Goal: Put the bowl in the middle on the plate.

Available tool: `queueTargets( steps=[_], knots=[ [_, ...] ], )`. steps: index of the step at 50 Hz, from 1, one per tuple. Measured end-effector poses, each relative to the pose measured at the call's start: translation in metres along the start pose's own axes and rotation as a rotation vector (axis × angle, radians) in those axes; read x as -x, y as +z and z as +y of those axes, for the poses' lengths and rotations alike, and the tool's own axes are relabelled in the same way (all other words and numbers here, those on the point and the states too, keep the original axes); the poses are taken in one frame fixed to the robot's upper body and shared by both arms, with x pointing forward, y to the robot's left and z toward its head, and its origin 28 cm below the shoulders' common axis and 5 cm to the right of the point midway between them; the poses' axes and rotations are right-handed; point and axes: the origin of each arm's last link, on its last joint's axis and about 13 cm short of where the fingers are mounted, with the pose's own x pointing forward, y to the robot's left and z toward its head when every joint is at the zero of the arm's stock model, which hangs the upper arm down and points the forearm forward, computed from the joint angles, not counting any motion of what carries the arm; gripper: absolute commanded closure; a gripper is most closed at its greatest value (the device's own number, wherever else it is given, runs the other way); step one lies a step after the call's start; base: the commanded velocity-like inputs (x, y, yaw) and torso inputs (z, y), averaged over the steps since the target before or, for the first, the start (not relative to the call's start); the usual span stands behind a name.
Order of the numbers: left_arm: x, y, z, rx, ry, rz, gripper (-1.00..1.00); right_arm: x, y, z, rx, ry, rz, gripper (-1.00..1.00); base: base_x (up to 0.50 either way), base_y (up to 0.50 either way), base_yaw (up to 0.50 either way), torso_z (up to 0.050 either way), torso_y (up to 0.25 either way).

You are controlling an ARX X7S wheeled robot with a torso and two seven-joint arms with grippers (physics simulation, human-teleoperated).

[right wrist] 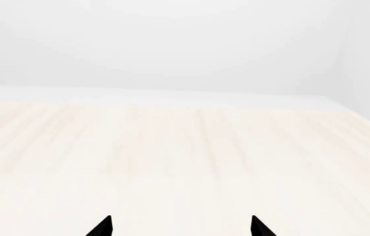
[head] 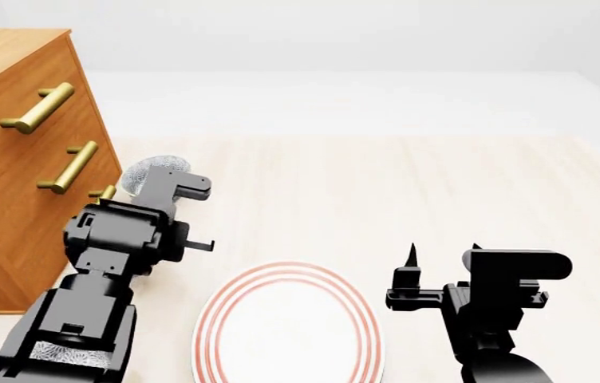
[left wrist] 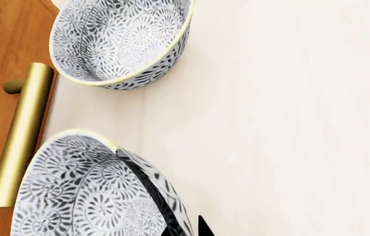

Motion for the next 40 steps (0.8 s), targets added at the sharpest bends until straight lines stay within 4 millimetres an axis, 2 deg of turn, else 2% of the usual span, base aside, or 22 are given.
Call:
queueTargets(
  steps=[9, 16, 27, 40],
  knots=[
    [0.025, 0.003, 0.0, -0.032, -0.025, -0.122, 1.0, 0.0, 0.0, 0.0, -0.004, -0.002, -0.004, -1.0, 0.0, 0.0, 0.0, 0.0, 0.0],
    [0.053, -0.005, -0.007, -0.133, -0.05, -0.262, 1.0, 0.001, 0.001, -0.001, -0.006, -0.004, -0.008, -1.0, 0.0, 0.0, 0.0, 0.0, 0.0],
    [0.097, -0.04, -0.027, -0.521, -0.072, -0.515, 1.0, 0.002, 0.003, -0.002, -0.012, -0.009, -0.015, -1.0, 0.0, 0.0, 0.0, 0.0, 0.0],
    [0.13, -0.087, -0.051, -0.896, -0.211, -0.668, 1.0, 0.002, 0.002, -0.003, -0.016, -0.011, -0.016, -1.0, 0.0, 0.0, 0.0, 0.0, 0.0]
  ],
)
